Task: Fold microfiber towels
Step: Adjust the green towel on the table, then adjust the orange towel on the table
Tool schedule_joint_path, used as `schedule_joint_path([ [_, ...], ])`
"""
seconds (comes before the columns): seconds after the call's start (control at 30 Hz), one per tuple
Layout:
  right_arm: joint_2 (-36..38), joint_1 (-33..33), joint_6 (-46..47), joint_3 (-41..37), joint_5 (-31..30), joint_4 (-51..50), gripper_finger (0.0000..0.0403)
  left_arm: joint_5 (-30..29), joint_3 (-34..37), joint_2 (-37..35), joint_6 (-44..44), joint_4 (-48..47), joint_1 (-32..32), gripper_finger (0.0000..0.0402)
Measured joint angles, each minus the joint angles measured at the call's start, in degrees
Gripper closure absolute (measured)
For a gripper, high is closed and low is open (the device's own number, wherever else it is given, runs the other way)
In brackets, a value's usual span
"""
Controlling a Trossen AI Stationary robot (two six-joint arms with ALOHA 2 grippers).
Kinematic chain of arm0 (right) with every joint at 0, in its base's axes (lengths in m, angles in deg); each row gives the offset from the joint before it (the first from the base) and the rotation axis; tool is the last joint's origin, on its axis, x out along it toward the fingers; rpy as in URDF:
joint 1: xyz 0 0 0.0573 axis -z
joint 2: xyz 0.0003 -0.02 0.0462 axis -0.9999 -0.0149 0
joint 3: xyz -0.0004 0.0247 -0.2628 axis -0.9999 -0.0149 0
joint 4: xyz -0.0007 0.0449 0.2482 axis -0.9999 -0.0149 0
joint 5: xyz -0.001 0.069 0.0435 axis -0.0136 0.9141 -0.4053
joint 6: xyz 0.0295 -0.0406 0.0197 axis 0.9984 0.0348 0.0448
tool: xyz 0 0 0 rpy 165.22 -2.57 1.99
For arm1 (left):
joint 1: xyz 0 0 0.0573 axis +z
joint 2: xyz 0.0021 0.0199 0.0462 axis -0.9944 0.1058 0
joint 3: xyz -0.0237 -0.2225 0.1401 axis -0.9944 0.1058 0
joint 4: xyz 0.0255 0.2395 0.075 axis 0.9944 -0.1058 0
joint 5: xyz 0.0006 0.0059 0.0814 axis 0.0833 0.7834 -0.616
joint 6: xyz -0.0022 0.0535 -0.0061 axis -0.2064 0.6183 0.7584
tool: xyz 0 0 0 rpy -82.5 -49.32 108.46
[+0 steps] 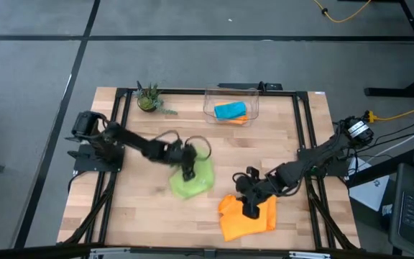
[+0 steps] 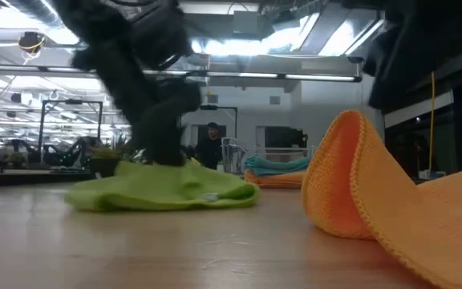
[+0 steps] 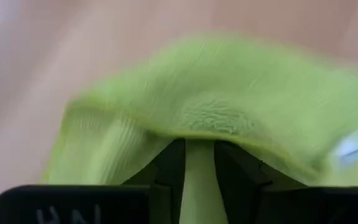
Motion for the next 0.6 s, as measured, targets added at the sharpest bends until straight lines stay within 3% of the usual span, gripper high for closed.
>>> schedule_joint_path([
  [0.17, -2.77, -4.0, 3.75, 0.07, -0.69, -0.83, 0.0244, 2.84, -3.38, -2.58, 5.42, -1.41, 3.19, 0.0321],
  [0.27, -6.67, -5.18, 5.88, 0.04, 0.7, -2.43, 0.0244, 3.52, -6.35, -4.78, 8.26, 2.44, 3.8, 0.0321],
  [0.37, -10.13, -5.08, 10.62, 0.04, 10.95, -8.38, 0.0244, 3.53, -9.99, -4.8, 9.83, 2.94, 4.09, 0.0321],
  [0.5, -11.82, -5.58, 21.08, 0.24, 25.68, -23.55, 0.0244, 6.03, -13.53, -4.88, 11.84, 3.34, 3.5, 0.0321],
  [0.6, -11.67, -8.12, 24.19, -0.13, 33.31, -34.28, 0.0244, 6.74, -13.98, -4.75, 13.27, 2.64, 2.95, 0.0321],
])
